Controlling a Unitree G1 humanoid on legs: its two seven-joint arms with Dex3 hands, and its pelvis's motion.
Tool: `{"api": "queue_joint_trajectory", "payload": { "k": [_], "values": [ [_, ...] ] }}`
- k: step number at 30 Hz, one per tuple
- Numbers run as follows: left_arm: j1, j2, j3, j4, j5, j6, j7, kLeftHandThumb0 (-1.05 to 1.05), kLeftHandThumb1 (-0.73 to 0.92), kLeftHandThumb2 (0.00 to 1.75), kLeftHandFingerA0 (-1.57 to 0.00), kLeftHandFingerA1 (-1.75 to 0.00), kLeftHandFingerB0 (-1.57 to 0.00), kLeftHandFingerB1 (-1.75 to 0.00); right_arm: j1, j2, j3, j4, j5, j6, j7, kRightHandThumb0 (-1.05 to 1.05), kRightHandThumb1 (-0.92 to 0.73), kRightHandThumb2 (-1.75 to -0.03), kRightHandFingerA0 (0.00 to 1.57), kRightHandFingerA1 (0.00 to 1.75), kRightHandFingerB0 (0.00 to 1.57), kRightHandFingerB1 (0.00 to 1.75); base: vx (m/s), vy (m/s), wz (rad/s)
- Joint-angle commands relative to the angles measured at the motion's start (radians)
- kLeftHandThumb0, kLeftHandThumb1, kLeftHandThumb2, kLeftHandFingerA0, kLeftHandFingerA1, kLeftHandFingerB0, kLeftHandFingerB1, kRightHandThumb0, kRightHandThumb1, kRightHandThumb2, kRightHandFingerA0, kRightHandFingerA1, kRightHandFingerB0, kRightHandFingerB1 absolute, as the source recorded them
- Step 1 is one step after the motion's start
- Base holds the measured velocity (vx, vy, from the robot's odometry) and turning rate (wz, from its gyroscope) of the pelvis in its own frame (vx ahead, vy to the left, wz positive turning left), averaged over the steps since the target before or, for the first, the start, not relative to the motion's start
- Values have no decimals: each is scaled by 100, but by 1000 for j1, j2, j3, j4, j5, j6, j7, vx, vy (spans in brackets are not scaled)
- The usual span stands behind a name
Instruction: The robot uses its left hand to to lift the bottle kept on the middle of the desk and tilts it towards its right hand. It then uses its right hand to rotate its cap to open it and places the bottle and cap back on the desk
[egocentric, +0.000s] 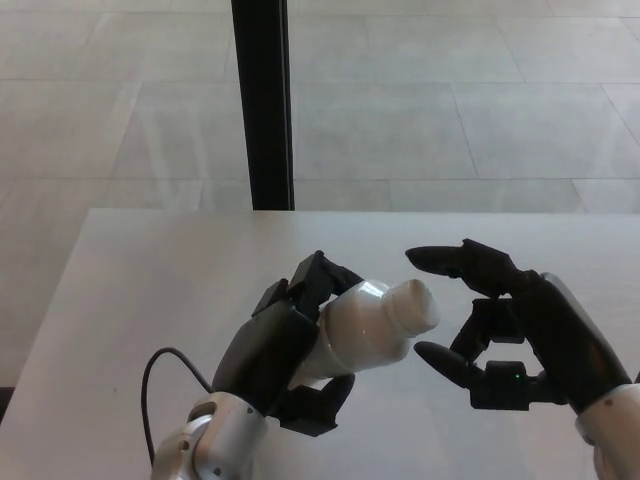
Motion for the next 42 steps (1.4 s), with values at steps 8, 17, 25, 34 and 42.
{"api": "queue_joint_trajectory", "payload": {
  "k": [8,17,25,34,42],
  "values": [
    [14,-3,3,-20,0,-3,5,10,51,132,-92,-175,-81,-165,-19,-13,-17,31,-11,23,-3,-50,-60,-58,88,117,43,40,0,0,0],
    [-1,-5,7,-12,-1,-14,9,-12,72,90,-93,-175,-85,-157,-11,-19,-1,51,-7,-1,6,-50,-60,-58,90,115,44,41,0,0,0],
    [-6,4,4,1,4,-44,19,-14,60,110,-125,-143,-111,-131,-11,-7,3,74,6,-48,-6,-47,-61,-59,93,116,47,41,0,0,0],
    [7,2,-4,-10,26,-18,24,10,48,139,-94,-175,-84,-162,-16,4,-12,72,12,-81,-23,-45,-66,-61,93,131,50,42,0,0,0],
    [21,2,-6,-24,27,10,9,9,52,131,-90,-175,-80,-161,-33,8,-26,50,-10,-80,-41,-53,-70,-61,93,130,48,43,0,0,0]
  ]
}}
